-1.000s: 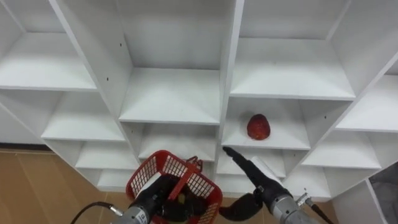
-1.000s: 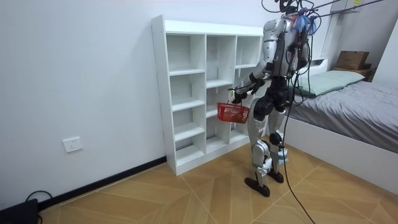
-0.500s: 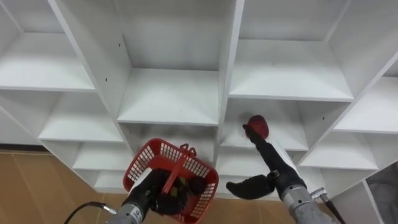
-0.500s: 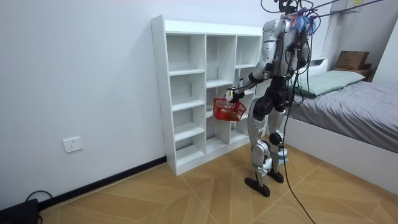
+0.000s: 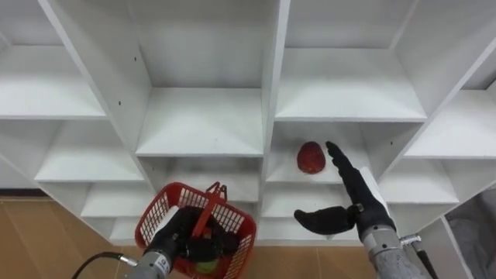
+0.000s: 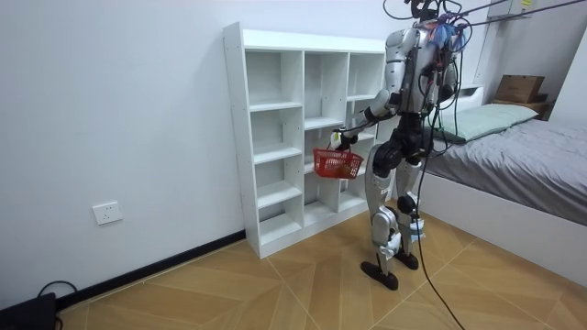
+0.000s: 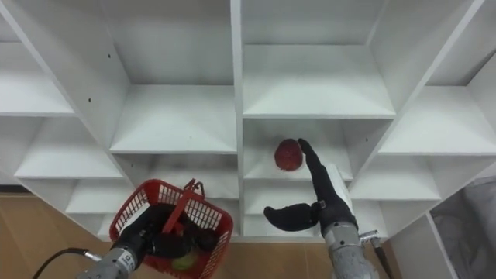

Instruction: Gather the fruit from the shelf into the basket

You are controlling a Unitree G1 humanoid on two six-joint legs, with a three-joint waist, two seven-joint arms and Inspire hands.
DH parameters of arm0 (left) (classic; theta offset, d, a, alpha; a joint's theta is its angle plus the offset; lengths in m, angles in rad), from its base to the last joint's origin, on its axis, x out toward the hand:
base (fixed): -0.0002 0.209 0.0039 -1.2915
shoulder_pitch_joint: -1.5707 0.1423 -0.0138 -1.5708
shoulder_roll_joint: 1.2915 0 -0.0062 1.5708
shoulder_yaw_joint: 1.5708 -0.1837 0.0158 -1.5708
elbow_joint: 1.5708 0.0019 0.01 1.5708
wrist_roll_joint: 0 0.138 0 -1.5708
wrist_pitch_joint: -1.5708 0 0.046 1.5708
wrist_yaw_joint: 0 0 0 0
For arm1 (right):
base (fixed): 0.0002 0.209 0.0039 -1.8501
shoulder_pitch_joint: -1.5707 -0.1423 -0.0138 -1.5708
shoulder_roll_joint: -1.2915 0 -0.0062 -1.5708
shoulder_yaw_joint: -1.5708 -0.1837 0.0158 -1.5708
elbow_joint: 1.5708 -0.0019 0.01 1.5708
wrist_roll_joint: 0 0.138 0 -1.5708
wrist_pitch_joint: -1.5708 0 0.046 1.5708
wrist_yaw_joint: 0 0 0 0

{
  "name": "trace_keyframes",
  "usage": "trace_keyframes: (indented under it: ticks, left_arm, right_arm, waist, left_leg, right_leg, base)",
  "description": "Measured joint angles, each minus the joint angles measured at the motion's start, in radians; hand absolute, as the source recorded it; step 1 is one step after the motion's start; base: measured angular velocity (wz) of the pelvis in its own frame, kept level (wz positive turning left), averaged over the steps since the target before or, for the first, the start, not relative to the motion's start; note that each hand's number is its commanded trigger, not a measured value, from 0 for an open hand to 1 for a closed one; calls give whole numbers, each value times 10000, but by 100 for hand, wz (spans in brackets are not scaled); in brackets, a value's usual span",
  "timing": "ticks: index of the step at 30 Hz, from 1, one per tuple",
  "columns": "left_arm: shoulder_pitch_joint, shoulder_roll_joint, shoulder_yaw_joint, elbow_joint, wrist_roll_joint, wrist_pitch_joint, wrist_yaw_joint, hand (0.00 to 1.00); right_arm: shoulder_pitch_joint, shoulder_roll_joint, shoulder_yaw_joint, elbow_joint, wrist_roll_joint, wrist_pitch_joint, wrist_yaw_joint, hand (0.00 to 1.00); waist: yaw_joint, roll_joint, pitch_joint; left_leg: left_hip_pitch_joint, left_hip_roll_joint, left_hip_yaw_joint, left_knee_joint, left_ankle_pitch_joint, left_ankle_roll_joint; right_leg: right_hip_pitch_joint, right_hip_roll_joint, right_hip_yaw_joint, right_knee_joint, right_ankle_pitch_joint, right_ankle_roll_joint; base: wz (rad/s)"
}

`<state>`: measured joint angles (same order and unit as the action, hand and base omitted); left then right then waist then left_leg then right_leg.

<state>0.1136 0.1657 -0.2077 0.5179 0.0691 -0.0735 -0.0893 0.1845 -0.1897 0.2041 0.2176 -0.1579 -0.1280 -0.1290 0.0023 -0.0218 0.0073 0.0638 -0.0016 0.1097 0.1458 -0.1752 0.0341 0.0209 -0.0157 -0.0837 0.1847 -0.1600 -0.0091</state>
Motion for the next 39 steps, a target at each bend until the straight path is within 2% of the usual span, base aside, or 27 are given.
trace_keyframes:
  ticks: [8, 13, 22, 31, 35, 39]
  left_arm:
    - [0, -154, 4, -58, -1, -2, 183, 100]
    - [17, -236, 238, -58, 9, -2, 192, 100]
    - [154, -316, 314, -54, 6, 2, 191, 100]
    - [328, -299, 294, -57, 0, 33, -234, 100]
    - [523, -190, 312, -96, 39, 33, -570, 100]
    - [696, -75, 364, -163, 48, 33, -805, 100]
  right_arm:
    - [-1, 0, -27, 0, 305, -59, -19, 0]
    - [-1, 6, -200, 0, 301, -58, -12, 0]
    - [-12, 3, -412, 1, 354, -52, -15, 0]
    - [-52, 2, -385, 293, 675, -13, -11, 0]
    - [-265, -17, -389, 1216, 1035, 172, 115, 0]
    - [-433, -104, -494, 1817, 1584, 210, 417, 0]
  waist:
    - [0, 3, 4]
    - [25, 11, 8]
    - [45, -83, 84]
    - [76, -160, 71]
    - [164, -318, -10]
    - [273, -337, -11]
  left_leg:
    - [79, 6, 0, -2, -2, -3]
    - [199, 32, 4, -7, -40, -37]
    - [372, 37, 3, -21, -57, -63]
    - [618, 28, -42, -9, -57, -62]
    - [697, 40, -84, -7, -59, -65]
    - [709, 43, -178, 0, -72, -68]
  right_leg:
    - [124, 7, 2, -12, 1, -1]
    - [225, 43, 13, -24, -1, -3]
    - [472, 76, -5, -143, 8, -24]
    - [685, 35, -53, -198, -11, -17]
    - [802, 13, -93, -173, -47, -31]
    - [804, 4, -282, -147, -47, -32]
  base:
    - [0]
    - [0]
    - [0]
    - [0]
    - [4]
    - [6]
